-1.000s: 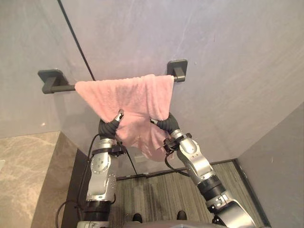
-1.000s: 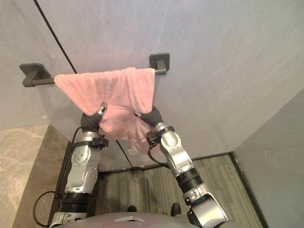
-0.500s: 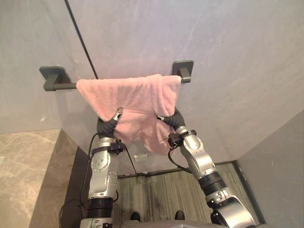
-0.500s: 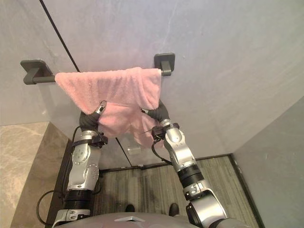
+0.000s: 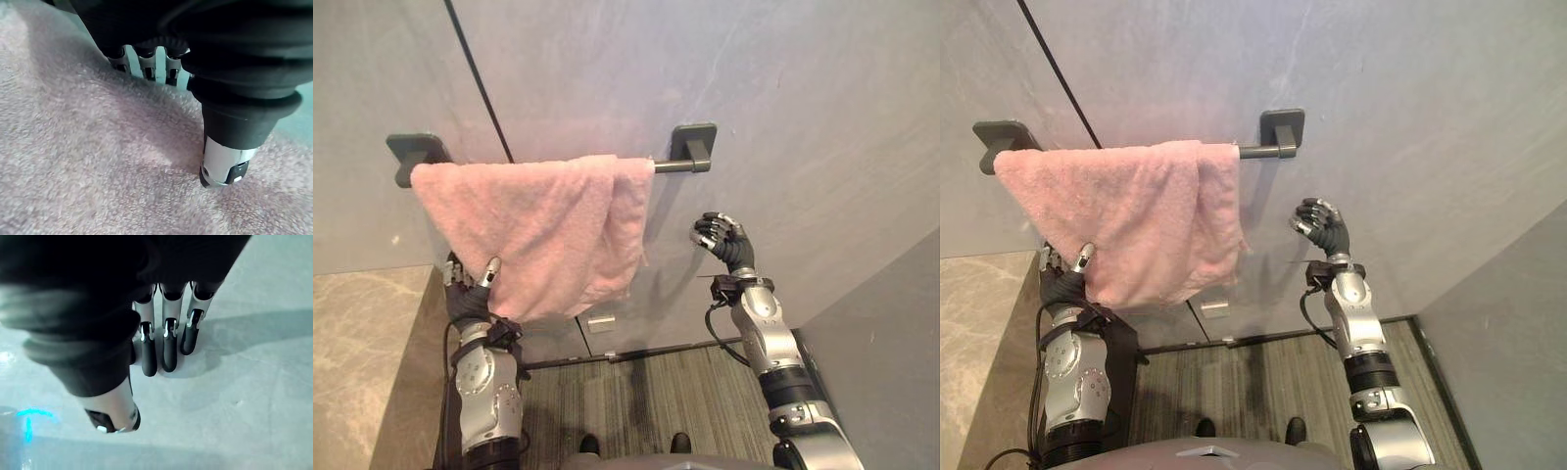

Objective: Organize washtable

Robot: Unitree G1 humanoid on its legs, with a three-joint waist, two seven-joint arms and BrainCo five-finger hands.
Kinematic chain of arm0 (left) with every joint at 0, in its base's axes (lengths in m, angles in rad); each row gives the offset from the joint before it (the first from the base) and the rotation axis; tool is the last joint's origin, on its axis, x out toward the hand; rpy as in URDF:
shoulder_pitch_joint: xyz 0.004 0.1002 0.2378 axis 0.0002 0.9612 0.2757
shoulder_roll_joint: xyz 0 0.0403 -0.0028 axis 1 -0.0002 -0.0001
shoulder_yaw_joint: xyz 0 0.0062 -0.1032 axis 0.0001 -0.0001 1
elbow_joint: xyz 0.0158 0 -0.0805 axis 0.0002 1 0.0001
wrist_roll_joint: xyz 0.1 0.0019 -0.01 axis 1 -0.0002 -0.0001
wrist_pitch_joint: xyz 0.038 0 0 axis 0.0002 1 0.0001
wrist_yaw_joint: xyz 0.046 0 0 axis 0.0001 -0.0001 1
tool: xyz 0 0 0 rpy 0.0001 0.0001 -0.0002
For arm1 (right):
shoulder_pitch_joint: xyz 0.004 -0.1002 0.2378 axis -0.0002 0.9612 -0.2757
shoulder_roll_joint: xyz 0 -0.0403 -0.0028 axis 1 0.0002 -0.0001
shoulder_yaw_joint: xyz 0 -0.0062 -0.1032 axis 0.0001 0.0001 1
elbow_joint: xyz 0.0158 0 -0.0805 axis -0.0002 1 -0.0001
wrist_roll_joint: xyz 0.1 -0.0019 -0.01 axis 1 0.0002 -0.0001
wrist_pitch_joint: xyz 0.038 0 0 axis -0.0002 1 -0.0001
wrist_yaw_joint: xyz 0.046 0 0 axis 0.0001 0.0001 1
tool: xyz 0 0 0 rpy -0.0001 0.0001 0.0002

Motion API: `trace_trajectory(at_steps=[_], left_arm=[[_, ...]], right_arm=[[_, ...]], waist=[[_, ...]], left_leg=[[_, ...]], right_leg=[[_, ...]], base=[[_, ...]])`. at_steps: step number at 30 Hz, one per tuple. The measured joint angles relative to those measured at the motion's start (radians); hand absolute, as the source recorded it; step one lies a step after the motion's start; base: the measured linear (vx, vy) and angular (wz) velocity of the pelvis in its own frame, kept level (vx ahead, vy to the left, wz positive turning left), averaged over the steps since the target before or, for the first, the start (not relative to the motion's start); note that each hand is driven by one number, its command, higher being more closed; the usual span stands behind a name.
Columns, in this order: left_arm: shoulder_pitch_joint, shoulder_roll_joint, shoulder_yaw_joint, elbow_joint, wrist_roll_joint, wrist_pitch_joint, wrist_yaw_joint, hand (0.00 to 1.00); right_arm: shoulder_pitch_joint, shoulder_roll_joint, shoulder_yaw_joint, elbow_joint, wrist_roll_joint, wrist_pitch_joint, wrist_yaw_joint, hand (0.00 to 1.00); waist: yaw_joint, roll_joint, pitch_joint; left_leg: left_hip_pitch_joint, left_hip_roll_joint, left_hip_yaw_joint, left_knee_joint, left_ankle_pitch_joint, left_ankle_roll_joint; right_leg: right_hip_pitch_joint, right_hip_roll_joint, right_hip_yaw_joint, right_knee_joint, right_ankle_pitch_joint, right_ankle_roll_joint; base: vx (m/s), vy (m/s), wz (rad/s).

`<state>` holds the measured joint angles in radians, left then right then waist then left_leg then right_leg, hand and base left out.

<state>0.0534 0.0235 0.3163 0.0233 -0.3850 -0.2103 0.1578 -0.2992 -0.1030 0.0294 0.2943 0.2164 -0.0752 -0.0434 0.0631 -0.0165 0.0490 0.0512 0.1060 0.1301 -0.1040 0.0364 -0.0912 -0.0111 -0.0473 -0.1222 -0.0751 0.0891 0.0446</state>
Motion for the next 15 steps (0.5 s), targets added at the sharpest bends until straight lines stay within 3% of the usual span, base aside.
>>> trace_trajectory(at_steps=[10, 15], left_arm=[[0.086, 0.002, 0.001, -0.014, -0.001, 0.001, -0.040, 0.00], [0.137, 0.008, -0.002, -0.014, -0.002, 0.001, -0.095, 0.00]], right_arm=[[0.062, 0.002, -0.006, -0.065, 0.000, -0.005, 0.001, 0.00], [0.129, 0.003, -0.005, -0.149, 0.000, -0.015, 0.024, 0.00]], waist=[[-0.001, 0.002, -0.001], [-0.001, 0.005, -0.003]], left_leg=[[0.001, -0.001, 0.001, 0.000, 0.000, 0.000], [-0.003, -0.001, 0.000, 0.000, 0.000, 0.000]], right_leg=[[0.000, -0.002, -0.002, 0.001, 0.000, 0.000], [-0.002, -0.003, -0.003, -0.002, 0.000, 0.000]], base=[[0.00, 0.000, 0.00], [0.00, 0.000, 0.01]])
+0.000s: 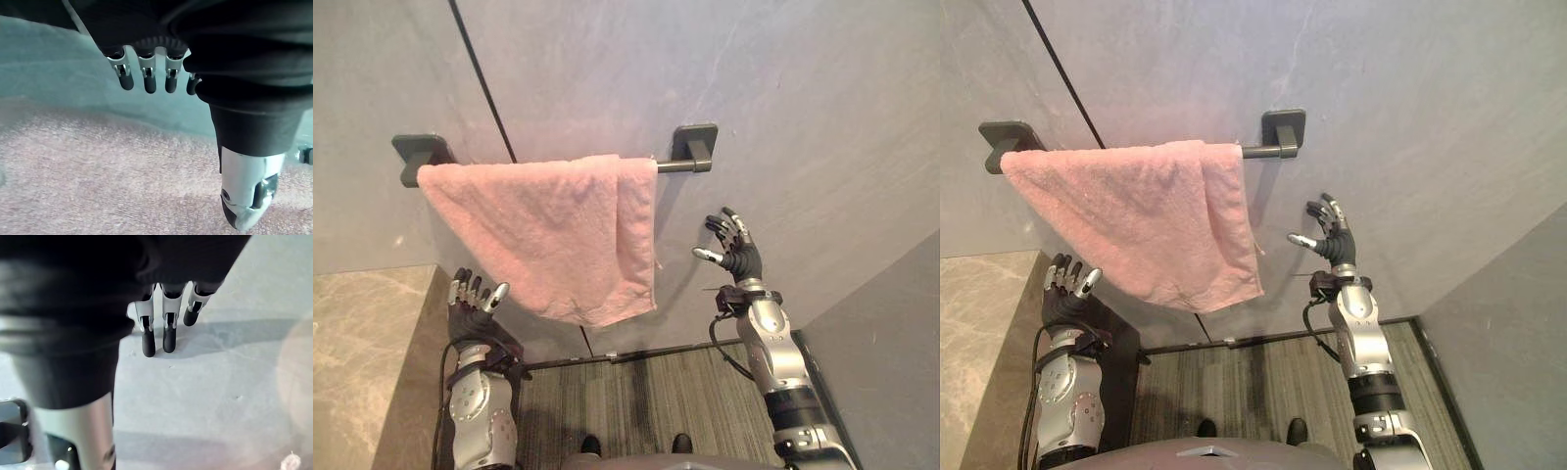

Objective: Organize washtable

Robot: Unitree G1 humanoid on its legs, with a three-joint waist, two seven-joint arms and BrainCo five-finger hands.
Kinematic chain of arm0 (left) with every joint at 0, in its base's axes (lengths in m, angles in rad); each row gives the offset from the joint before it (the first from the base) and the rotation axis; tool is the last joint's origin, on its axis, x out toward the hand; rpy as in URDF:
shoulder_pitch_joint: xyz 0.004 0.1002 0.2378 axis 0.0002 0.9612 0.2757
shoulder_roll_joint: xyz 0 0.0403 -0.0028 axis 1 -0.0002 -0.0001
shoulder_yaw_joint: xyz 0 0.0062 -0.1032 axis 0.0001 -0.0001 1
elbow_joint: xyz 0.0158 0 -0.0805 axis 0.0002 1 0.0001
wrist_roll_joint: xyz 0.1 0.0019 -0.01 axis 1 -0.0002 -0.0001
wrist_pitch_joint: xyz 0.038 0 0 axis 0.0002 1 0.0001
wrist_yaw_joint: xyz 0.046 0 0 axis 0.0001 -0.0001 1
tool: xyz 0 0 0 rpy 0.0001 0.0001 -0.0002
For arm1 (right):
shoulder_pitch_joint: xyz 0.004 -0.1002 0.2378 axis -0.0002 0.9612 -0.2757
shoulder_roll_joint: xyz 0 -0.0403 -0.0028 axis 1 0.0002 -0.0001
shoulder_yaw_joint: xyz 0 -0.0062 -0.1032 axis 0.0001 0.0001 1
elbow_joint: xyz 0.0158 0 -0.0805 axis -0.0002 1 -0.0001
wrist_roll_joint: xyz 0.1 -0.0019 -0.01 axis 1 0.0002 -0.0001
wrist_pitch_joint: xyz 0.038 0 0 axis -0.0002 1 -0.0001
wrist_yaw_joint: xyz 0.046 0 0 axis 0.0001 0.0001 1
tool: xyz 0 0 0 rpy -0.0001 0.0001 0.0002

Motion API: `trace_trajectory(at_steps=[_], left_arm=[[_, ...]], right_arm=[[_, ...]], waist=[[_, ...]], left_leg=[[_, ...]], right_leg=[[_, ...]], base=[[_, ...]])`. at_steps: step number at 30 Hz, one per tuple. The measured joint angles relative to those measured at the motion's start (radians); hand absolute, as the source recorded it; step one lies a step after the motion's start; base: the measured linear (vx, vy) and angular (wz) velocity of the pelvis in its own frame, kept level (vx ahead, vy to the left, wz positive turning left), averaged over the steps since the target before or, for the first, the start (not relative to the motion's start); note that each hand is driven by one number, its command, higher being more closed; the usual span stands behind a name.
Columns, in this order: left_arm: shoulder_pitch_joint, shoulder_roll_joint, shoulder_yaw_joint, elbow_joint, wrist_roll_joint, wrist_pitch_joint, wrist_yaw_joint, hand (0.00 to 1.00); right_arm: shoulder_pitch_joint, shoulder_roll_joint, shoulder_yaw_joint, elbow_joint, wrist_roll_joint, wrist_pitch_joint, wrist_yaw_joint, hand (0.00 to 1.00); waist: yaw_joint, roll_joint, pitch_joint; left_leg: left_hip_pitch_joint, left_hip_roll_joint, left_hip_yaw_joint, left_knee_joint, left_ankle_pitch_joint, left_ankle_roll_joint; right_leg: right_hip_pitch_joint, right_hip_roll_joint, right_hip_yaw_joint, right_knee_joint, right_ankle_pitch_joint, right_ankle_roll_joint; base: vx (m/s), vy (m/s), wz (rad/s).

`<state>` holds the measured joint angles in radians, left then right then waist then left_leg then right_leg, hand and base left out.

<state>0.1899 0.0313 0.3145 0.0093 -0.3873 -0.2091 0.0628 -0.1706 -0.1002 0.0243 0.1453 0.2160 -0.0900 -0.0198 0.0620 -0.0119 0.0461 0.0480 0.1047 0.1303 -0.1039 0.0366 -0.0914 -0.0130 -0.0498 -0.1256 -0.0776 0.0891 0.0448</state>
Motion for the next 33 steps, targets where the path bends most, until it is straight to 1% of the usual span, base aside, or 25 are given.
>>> trace_trajectory(at_steps=[3, 4, 7, 9, 11, 12, 13, 14, 16, 17, 18, 22, 23, 25, 27, 30, 33], left_arm=[[0.050, 0.020, -0.015, -0.002, -0.018, 0.000, -0.059, 0.00], [0.061, 0.024, -0.021, -0.002, -0.026, 0.000, -0.067, 0.00], [0.115, 0.028, -0.045, -0.033, -0.090, 0.001, -0.145, 0.00], [0.154, 0.032, -0.068, -0.076, -0.165, 0.001, -0.217, 0.00], [0.174, 0.060, -0.103, -0.102, -0.251, 0.004, -0.301, 0.00], [0.174, 0.077, -0.119, -0.107, -0.295, 0.009, -0.347, 0.00], [0.174, 0.086, -0.127, -0.111, -0.317, 0.010, -0.371, 0.00], [0.174, 0.105, -0.143, -0.121, -0.349, 0.012, -0.410, 0.00], [0.174, 0.139, -0.171, -0.136, -0.393, 0.016, -0.478, 0.00], [0.174, 0.147, -0.176, -0.136, -0.398, 0.017, -0.492, 0.00], [0.172, 0.166, -0.194, -0.137, -0.424, 0.018, -0.518, 0.00], [0.165, 0.188, -0.216, -0.158, -0.498, 0.038, -0.595, 0.00], [0.165, 0.190, -0.221, -0.162, -0.507, 0.040, -0.604, 0.00], [0.157, 0.219, -0.259, -0.181, -0.512, 0.044, -0.630, 0.00], [0.144, 0.238, -0.287, -0.191, -0.520, 0.048, -0.642, 0.00], [0.107, 0.255, -0.314, -0.201, -0.520, 0.046, -0.638, 0.00], [0.064, 0.255, -0.323, -0.207, -0.520, 0.043, -0.621, 0.00]], right_arm=[[0.079, -0.004, 0.023, -0.063, 0.001, -0.016, 0.044, 0.00], [0.094, -0.006, 0.032, -0.076, 0.001, -0.016, 0.052, 0.00], [0.156, -0.023, 0.104, -0.095, 0.023, -0.030, 0.111, 0.00], [0.209, -0.051, 0.182, -0.120, 0.093, -0.035, 0.173, 0.00], [0.242, -0.077, 0.261, -0.125, 0.183, -0.034, 0.248, 0.00], [0.247, -0.098, 0.313, -0.125, 0.228, -0.029, 0.291, 0.00], [0.247, -0.109, 0.337, -0.125, 0.257, -0.028, 0.316, 0.00], [0.246, -0.127, 0.378, -0.130, 0.313, -0.023, 0.357, 0.00], [0.241, -0.155, 0.434, -0.142, 0.395, -0.004, 0.418, 0.00], [0.236, -0.164, 0.452, -0.142, 0.408, -0.002, 0.429, 0.00], [0.224, -0.178, 0.489, -0.142, 0.442, 0.011, 0.449, 0.00], [0.171, -0.207, 0.572, -0.141, 0.549, 0.041, 0.495, 0.00], [0.161, -0.207, 0.583, -0.141, 0.553, 0.044, 0.499, 0.00], [0.108, -0.207, 0.641, -0.136, 0.556, 0.057, 0.508, 0.00], [0.070, -0.205, 0.685, -0.131, 0.559, 0.058, 0.514, 0.00], [0.009, -0.181, 0.719, -0.079, 0.559, 0.057, 0.508, 0.00], [-0.031, -0.160, 0.717, -0.035, 0.560, 0.055, 0.485, 0.00]], waist=[[-0.001, 0.009, -0.006], [-0.001, 0.011, -0.008], [-0.009, 0.017, -0.015], [-0.010, 0.018, -0.017], [-0.010, 0.018, -0.018], [-0.010, 0.018, -0.018], [-0.010, 0.018, -0.018], [-0.010, 0.017, -0.020], [-0.009, 0.018, -0.029], [-0.008, 0.019, -0.033], [-0.008, 0.023, -0.041], [-0.007, 0.024, -0.044], [-0.007, 0.024, -0.044], [-0.003, 0.025, -0.044], [0.003, 0.025, -0.044], [0.006, 0.030, -0.044], [0.004, 0.034, -0.043]], left_leg=[[-0.002, -0.001, 0.000, 0.000, 0.000, 0.000], [-0.002, -0.001, 0.000, 0.000, -0.001, 0.000], [-0.003, -0.001, 0.000, 0.000, -0.002, 0.000], [-0.003, -0.001, 0.000, 0.000, -0.002, 0.000], [-0.003, -0.001, 0.000, 0.000, -0.006, 0.000], [-0.003, -0.001, 0.000, 0.000, -0.006, -0.001], [-0.003, -0.001, 0.000, 0.000, -0.007, -0.002], [-0.003, -0.002, 0.000, 0.000, -0.007, -0.002], [-0.002, -0.002, 0.000, 0.000, -0.006, -0.001], [-0.001, -0.003, 0.001, 0.000, -0.005, -0.001], [0.001, -0.004, 0.001, 0.001, -0.005, 0.000], [0.009, -0.004, 0.002, 0.007, -0.005, 0.000], [0.011, -0.004, 0.002, 0.007, -0.005, 0.000], [0.015, -0.004, 0.006, 0.008, -0.005, 0.000], [0.019, -0.004, 0.015, 0.009, -0.005, 0.000], [0.030, -0.004, 0.024, 0.009, -0.006, 0.001], [0.031, -0.005, 0.025, 0.009, -0.006, 0.002]], right_leg=[[-0.002, -0.001, 0.000, -0.001, 0.000, 0.000], [-0.002, -0.001, 0.001, -0.002, 0.000, 0.000], [-0.002, -0.001, 0.001, -0.003, 0.000, 0.000], [-0.002, -0.001, 0.002, -0.003, -0.002, 0.003], [-0.002, -0.001, 0.002, -0.004, -0.004, 0.005], [-0.002, -0.001, 0.002, -0.004, -0.004, 0.005], [-0.002, -0.001, 0.002, -0.004, -0.004, 0.006], [-0.002, -0.002, 0.002, -0.003, -0.004, 0.006], [-0.002, -0.002, 0.002, -0.002, -0.004, 0.006], [-0.002, -0.002, 0.002, -0.002, -0.004, 0.006], [-0.001, -0.003, 0.003, -0.001, -0.004, 0.006], [0.005, -0.003, 0.004, 0.001, -0.001, 0.002], [0.007, -0.003, 0.004, 0.001, -0.001, 0.002], [0.009, -0.002, 0.007, 0.001, -0.002, 0.002], [0.010, -0.002, 0.014, 0.001, -0.002, 0.004], [0.015, -0.001, 0.023, 0.003, -0.004, 0.005], [0.014, -0.002, 0.025, 0.004, -0.003, 0.006]], base=[[0.00, 0.000, 0.00], [0.00, 0.000, 0.00], [0.00, 0.000, 0.00], [0.00, 0.000, 0.00], [0.00, 0.000, 0.00], [0.00, 0.000, 0.00], [0.00, 0.000, 0.00], [0.00, 0.000, 0.00], [0.00, 0.000, 0.00], [0.00, 0.000, 0.00], [0.00, 0.000, 0.00], [0.00, 0.000, 0.00], [0.00, 0.000, 0.00], [-0.01, 0.002, -0.02], [-0.01, 0.005, -0.10], [-0.01, 0.006, -0.09], [0.00, 0.003, -0.02]])
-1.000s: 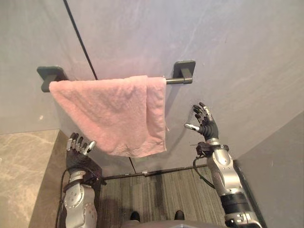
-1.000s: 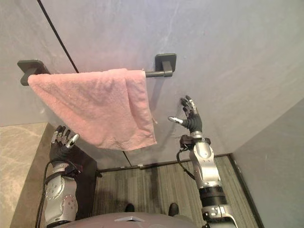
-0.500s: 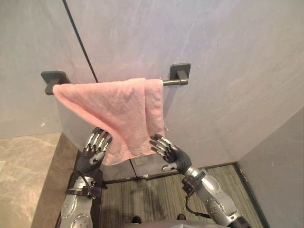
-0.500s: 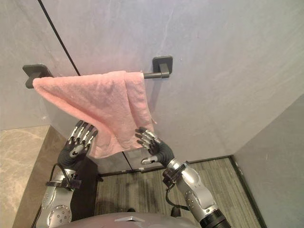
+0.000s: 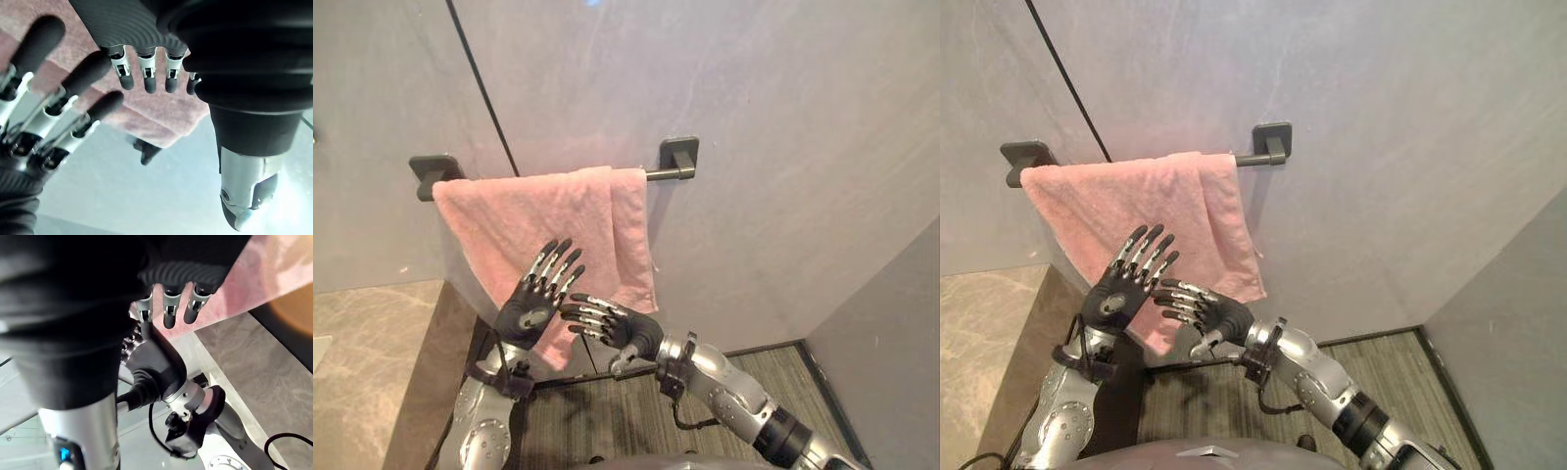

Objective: Organize washtable

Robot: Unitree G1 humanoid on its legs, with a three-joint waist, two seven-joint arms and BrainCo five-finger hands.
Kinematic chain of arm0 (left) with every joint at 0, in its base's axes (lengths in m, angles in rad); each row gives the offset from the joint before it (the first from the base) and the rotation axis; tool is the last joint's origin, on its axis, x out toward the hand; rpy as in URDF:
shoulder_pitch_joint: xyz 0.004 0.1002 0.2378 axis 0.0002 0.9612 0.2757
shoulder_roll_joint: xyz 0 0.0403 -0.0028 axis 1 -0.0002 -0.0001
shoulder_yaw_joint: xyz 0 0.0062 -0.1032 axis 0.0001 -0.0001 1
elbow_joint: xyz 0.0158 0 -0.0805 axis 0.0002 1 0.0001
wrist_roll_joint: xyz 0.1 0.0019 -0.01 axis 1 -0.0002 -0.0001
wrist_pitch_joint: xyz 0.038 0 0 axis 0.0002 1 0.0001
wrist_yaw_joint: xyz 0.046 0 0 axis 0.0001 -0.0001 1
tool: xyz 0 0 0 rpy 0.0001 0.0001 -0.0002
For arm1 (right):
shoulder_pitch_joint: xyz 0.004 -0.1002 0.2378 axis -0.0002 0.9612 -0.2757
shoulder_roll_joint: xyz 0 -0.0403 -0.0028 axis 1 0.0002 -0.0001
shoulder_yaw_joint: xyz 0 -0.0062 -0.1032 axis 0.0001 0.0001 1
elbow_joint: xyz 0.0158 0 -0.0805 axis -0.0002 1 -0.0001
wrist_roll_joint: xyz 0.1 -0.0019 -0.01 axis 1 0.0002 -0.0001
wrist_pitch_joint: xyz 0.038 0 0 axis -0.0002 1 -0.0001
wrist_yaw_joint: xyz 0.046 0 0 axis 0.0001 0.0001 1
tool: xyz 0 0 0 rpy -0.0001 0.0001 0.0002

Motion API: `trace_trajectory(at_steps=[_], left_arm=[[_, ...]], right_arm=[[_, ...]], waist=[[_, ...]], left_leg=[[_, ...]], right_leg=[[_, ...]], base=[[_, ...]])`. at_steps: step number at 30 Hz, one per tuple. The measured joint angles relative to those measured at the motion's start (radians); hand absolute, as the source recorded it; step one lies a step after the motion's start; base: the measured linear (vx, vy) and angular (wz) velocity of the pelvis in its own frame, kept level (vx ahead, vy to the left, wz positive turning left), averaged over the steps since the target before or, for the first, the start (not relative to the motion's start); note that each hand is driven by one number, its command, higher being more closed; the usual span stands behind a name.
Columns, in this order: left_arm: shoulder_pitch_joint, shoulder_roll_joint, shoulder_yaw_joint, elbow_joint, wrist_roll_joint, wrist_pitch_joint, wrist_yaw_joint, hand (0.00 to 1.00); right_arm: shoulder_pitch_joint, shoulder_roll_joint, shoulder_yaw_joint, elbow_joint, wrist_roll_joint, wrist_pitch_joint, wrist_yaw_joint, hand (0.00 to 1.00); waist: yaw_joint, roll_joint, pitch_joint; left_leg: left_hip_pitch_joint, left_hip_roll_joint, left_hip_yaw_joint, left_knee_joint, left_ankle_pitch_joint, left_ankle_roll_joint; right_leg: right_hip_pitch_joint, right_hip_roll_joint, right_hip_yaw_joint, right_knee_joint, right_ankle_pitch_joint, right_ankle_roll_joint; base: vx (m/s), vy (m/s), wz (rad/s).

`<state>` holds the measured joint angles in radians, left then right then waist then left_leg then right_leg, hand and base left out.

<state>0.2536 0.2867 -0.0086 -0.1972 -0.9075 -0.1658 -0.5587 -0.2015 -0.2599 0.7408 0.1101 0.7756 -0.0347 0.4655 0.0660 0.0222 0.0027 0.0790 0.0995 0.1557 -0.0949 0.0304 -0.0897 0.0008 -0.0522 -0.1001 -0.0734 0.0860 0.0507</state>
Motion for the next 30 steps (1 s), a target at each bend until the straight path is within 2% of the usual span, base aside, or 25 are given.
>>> trace_trajectory(at_steps=[6, 14, 23, 26, 30], left_arm=[[-0.076, 0.004, -0.035, -0.002, 0.000, -0.006, 0.030, 0.00], [-0.142, 0.031, -0.079, 0.032, 0.000, -0.008, 0.069, 0.00], [-0.301, 0.073, -0.080, 0.141, 0.000, -0.033, 0.124, 0.00], [-0.341, 0.077, -0.079, 0.160, 0.000, -0.036, 0.140, 0.00], [-0.361, 0.077, -0.072, 0.184, 0.001, -0.043, 0.160, 0.00]], right_arm=[[-0.057, 0.032, -0.034, 0.055, 0.000, -0.021, -0.079, 0.00], [-0.162, 0.056, -0.053, 0.159, -0.001, -0.029, -0.131, 0.00], [-0.343, 0.122, -0.203, 0.367, -0.010, -0.046, -0.237, 0.00], [-0.369, 0.120, -0.236, 0.376, -0.010, -0.046, -0.266, 0.00], [-0.374, 0.118, -0.304, 0.374, -0.009, -0.046, -0.283, 0.00]], waist=[[-0.002, 0.005, -0.001], [0.000, 0.005, -0.001], [0.009, 0.010, 0.003], [0.023, 0.015, 0.011], [0.027, 0.016, 0.029]], left_leg=[[0.002, 0.000, 0.000, 0.001, 0.000, 0.000], [-0.003, -0.001, -0.008, 0.001, 0.001, 0.000], [-0.022, 0.003, -0.023, 0.002, 0.002, -0.001], [-0.023, 0.007, -0.023, 0.002, 0.002, -0.003], [-0.038, 0.009, -0.023, 0.002, 0.006, -0.006]], right_leg=[[0.001, 0.000, 0.000, 0.000, 0.003, -0.005], [0.003, 0.000, -0.001, -0.007, 0.011, -0.008], [-0.002, 0.003, -0.007, -0.016, 0.018, -0.011], [-0.004, 0.008, -0.006, -0.016, 0.018, -0.012], [-0.020, 0.012, -0.007, -0.016, 0.021, -0.016]], base=[[0.00, 0.000, 0.00], [0.00, -0.001, 0.01], [-0.01, -0.003, 0.05], [0.00, 0.000, 0.00], [0.00, 0.000, 0.00]])
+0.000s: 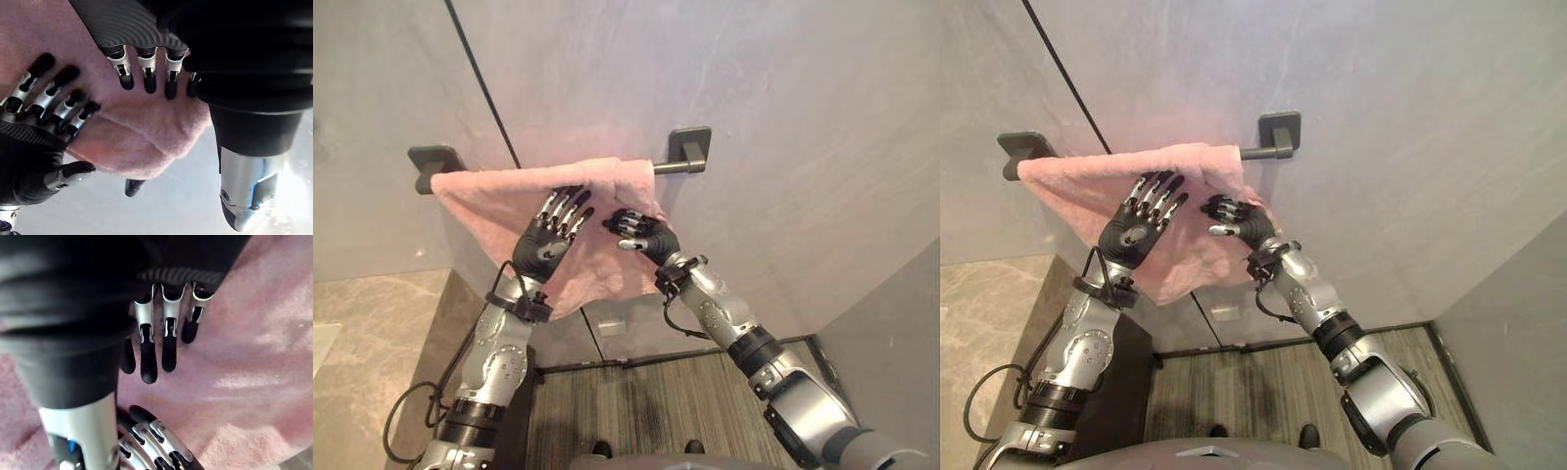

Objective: Organize washtable

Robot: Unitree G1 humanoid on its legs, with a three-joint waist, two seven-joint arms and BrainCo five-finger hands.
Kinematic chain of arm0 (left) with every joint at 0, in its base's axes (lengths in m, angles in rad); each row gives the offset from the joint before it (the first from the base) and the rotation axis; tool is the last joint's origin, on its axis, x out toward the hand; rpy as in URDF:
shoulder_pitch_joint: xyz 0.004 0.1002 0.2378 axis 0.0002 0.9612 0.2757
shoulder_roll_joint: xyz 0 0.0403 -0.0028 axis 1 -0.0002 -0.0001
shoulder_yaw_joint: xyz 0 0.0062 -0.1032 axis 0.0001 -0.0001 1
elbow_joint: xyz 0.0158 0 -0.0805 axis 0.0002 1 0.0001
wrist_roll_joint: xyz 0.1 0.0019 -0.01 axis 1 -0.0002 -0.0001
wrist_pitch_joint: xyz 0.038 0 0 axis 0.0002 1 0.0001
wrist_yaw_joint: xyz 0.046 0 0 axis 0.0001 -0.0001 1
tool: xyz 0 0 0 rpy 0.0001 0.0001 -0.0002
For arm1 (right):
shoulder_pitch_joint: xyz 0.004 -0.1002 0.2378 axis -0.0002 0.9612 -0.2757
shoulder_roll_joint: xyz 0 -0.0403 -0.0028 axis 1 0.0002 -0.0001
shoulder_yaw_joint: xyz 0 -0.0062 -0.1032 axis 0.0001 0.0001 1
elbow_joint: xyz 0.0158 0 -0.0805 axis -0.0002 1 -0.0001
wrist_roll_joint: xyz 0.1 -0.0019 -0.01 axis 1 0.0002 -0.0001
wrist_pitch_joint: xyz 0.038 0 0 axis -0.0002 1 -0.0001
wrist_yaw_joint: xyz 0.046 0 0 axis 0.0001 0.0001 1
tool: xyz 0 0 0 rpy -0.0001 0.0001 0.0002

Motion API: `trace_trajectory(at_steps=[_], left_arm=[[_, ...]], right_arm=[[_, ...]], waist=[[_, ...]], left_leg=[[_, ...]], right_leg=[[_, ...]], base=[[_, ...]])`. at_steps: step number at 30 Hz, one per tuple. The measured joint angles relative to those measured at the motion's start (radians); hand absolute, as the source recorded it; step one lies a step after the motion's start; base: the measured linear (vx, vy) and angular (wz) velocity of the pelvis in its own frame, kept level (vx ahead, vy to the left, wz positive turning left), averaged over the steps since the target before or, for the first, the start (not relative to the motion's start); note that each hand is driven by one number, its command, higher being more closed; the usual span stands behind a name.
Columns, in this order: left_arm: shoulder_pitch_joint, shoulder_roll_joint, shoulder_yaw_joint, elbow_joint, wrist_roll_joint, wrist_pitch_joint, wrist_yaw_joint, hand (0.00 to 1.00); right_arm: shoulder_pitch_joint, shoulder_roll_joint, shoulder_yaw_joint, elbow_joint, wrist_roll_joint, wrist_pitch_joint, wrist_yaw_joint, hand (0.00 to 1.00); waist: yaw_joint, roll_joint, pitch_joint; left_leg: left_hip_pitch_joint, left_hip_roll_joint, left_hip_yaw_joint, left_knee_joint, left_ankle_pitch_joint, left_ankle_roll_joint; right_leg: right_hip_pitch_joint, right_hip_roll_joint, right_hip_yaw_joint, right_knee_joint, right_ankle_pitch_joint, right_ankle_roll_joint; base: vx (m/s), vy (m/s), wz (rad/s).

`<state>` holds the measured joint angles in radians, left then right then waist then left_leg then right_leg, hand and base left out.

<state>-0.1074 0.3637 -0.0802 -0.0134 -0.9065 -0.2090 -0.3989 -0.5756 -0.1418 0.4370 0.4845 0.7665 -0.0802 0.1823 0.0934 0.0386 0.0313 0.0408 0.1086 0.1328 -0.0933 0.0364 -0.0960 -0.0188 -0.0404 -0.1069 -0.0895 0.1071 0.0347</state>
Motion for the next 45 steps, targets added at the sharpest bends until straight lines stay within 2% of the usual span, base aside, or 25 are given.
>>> trace_trajectory(at_steps=[5, 8, 10, 16, 22, 27, 32, 34, 37, 39, 41, 43, 44, 45], left_arm=[[0.000, -0.001, 0.027, 0.052, 0.020, -0.001, 0.021, 0.00], [0.029, -0.007, 0.080, 0.062, 0.033, -0.001, 0.037, 0.00], [0.070, -0.029, 0.124, 0.099, 0.053, -0.003, 0.043, 0.00], [0.146, -0.089, 0.177, 0.186, 0.101, -0.002, 0.071, 0.00], [0.199, -0.114, 0.224, 0.300, 0.126, -0.001, 0.087, 0.00], [0.212, -0.125, 0.244, 0.457, 0.178, 0.002, 0.105, 0.00], [0.227, -0.164, 0.253, 0.653, 0.194, 0.010, 0.118, 0.00], [0.226, -0.185, 0.253, 0.775, 0.232, 0.013, 0.131, 0.00], [0.227, -0.210, 0.261, 0.899, 0.312, 0.017, 0.160, 0.00], [0.225, -0.230, 0.269, 1.006, 0.411, 0.030, 0.204, 0.00], [0.226, -0.242, 0.276, 1.060, 0.447, 0.042, 0.226, 0.00], [0.223, -0.257, 0.280, 1.111, 0.529, 0.057, 0.262, 0.00], [0.223, -0.260, 0.284, 1.120, 0.547, 0.059, 0.271, 0.00], [0.225, -0.278, 0.312, 1.136, 0.588, 0.062, 0.292, 0.00]], right_arm=[[0.026, -0.003, -0.060, -0.042, 0.000, -0.001, -0.007, 0.00], [0.097, -0.003, -0.121, -0.109, 0.000, -0.006, -0.007, 0.00], [0.170, -0.006, -0.166, -0.144, -0.001, -0.022, -0.007, 0.00], [0.292, -0.013, -0.237, -0.197, 0.000, -0.027, -0.007, 0.00], [0.388, -0.002, -0.280, -0.214, 0.000, -0.033, -0.006, 0.00], [0.459, 0.003, -0.333, -0.196, 0.000, -0.040, -0.007, 0.00], [0.503, 0.005, -0.439, -0.032, -0.004, -0.049, -0.035, 0.00], [0.516, 0.005, -0.478, 0.092, -0.033, -0.050, -0.057, 0.00], [0.526, 0.005, -0.515, 0.267, -0.116, -0.044, -0.079, 0.00], [0.533, 0.004, -0.551, 0.452, -0.219, -0.027, -0.102, 0.00], [0.538, 0.004, -0.571, 0.562, -0.262, -0.015, -0.107, 0.00], [0.560, 0.005, -0.651, 0.684, -0.380, 0.020, -0.105, 0.00], [0.566, 0.006, -0.683, 0.709, -0.404, 0.027, -0.105, 0.00], [0.590, 0.007, -0.766, 0.744, -0.451, 0.045, -0.113, 0.00]], waist=[[-0.002, -0.006, 0.011], [-0.003, -0.015, 0.018], [-0.004, -0.016, 0.019], [-0.006, -0.017, 0.020], [-0.026, -0.030, 0.028], [-0.031, -0.037, 0.031], [-0.033, -0.037, 0.031], [-0.036, -0.037, 0.030], [-0.041, -0.037, 0.030], [-0.045, -0.037, 0.031], [-0.049, -0.036, 0.030], [-0.053, -0.035, 0.029], [-0.054, -0.033, 0.029], [-0.056, -0.029, 0.025]], left_leg=[[0.001, 0.001, 0.002, 0.000, 0.000, 0.000], [0.002, 0.001, 0.008, 0.000, -0.001, 0.001], [0.002, 0.000, 0.016, 0.000, -0.003, 0.002], [0.002, 0.001, 0.020, 0.000, -0.004, 0.001], [0.002, 0.000, 0.021, 0.000, -0.004, 0.002], [0.003, -0.001, 0.022, 0.000, -0.005, 0.002], [0.003, -0.001, 0.022, 0.000, -0.006, 0.002], [0.007, -0.001, 0.023, 0.000, -0.007, 0.002], [0.019, -0.001, 0.024, 0.000, -0.010, 0.003], [0.031, -0.002, 0.027, 0.000, -0.013, 0.003], [0.042, -0.002, 0.028, 0.000, -0.015, 0.003], [0.050, -0.003, 0.028, -0.001, -0.016, 0.003], [0.052, -0.003, 0.028, -0.001, -0.016, 0.004], [0.053, -0.003, 0.029, -0.001, -0.020, 0.003]], right_leg=[[0.000, 0.001, 0.003, 0.000, 0.000, 0.000], [-0.002, 0.001, 0.009, 0.000, 0.000, 0.000], [-0.004, -0.001, 0.013, 0.000, 0.000, 0.000], [-0.008, 0.001, 0.016, 0.000, -0.001, 0.000], [-0.008, 0.000, 0.012, 0.000, -0.002, 0.002], [-0.009, -0.001, 0.012, 0.000, -0.006, 0.009], [-0.010, -0.001, 0.011, 0.000, -0.007, 0.010], [-0.006, -0.001, 0.011, 0.000, -0.009, 0.011], [0.006, -0.001, 0.012, 0.000, -0.013, 0.013], [0.018, -0.001, 0.013, 0.000, -0.014, 0.014], [0.027, -0.002, 0.014, 0.001, -0.019, 0.014], [0.035, -0.002, 0.013, 0.002, -0.020, 0.013], [0.037, -0.002, 0.013, 0.002, -0.021, 0.013], [0.039, -0.002, 0.012, 0.003, -0.025, 0.016]], base=[[0.00, 0.000, 0.00], [0.00, 0.006, -0.05], [0.02, 0.008, -0.07], [0.01, -0.002, -0.03], [0.00, 0.000, -0.01], [0.00, 0.000, 0.00], [0.00, 0.000, 0.00], [0.00, 0.000, 0.00], [0.00, 0.000, 0.00], [0.01, 0.003, -0.02], [0.00, 0.000, 0.00], [0.00, 0.000, 0.00], [0.00, 0.000, 0.00], [0.00, 0.000, 0.00]])
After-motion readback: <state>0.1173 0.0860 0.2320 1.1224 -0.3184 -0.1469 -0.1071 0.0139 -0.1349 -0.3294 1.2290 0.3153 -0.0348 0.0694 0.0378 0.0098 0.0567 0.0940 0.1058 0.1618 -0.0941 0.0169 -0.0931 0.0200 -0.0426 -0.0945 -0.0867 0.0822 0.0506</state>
